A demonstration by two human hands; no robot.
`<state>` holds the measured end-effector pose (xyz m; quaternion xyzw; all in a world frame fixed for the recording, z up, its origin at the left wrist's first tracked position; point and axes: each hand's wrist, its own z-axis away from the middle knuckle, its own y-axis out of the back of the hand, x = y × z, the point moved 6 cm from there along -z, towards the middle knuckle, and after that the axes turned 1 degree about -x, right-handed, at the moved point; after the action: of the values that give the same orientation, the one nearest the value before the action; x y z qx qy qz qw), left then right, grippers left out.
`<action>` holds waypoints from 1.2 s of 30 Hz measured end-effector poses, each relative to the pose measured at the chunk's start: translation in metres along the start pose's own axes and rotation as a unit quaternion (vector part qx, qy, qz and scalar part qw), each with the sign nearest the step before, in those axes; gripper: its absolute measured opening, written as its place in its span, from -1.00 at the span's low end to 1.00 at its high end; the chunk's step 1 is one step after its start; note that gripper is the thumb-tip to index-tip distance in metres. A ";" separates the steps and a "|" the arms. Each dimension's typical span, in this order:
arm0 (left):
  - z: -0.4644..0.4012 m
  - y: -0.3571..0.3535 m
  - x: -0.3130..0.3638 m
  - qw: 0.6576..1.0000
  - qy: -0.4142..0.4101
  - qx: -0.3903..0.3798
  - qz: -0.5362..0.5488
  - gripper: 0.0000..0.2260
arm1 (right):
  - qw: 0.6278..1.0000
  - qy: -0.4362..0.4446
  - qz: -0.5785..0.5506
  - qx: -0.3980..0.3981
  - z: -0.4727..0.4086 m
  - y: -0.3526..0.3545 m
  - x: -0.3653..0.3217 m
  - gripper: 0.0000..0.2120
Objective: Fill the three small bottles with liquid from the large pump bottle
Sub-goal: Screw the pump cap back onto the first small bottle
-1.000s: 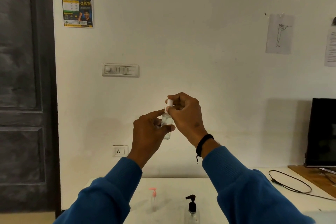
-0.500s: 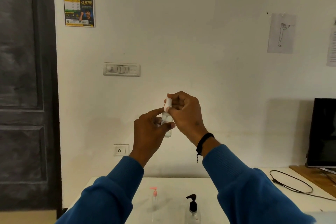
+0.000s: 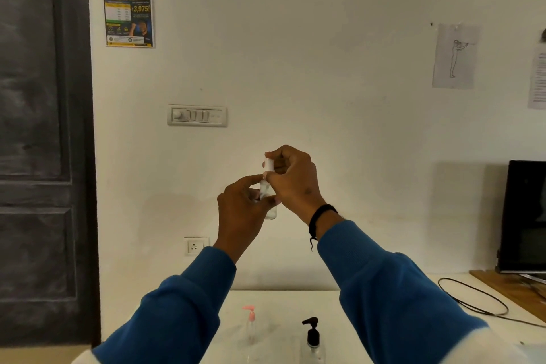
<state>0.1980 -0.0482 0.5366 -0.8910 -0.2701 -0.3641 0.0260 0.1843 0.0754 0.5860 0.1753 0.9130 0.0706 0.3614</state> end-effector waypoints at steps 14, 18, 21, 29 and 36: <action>-0.002 0.000 -0.008 1.000 0.016 0.009 -0.005 -0.64 | 1.000 0.008 0.024 -0.012 -0.002 -0.009 0.001 -0.71; -0.002 -0.005 -0.011 1.000 0.016 0.006 0.002 -0.67 | 0.999 0.026 0.032 0.001 -0.002 -0.012 0.000 -0.74; -0.002 -0.006 -0.014 1.000 0.016 0.009 0.016 -0.68 | 0.999 0.032 0.018 0.005 0.000 -0.014 0.003 -0.73; 0.006 -0.016 -0.033 0.999 0.016 0.010 0.030 -0.73 | 0.998 0.046 -0.006 0.045 0.018 -0.021 0.029 -0.68; 0.016 -0.030 -0.051 0.999 0.013 0.009 0.031 -0.77 | 0.995 -0.004 -0.015 0.096 0.041 -0.028 0.071 -0.61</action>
<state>0.1632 -0.0423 0.4859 -0.8939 -0.2454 -0.3720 0.0488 0.1568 0.0763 0.5036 0.1960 0.9165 -0.0233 0.3479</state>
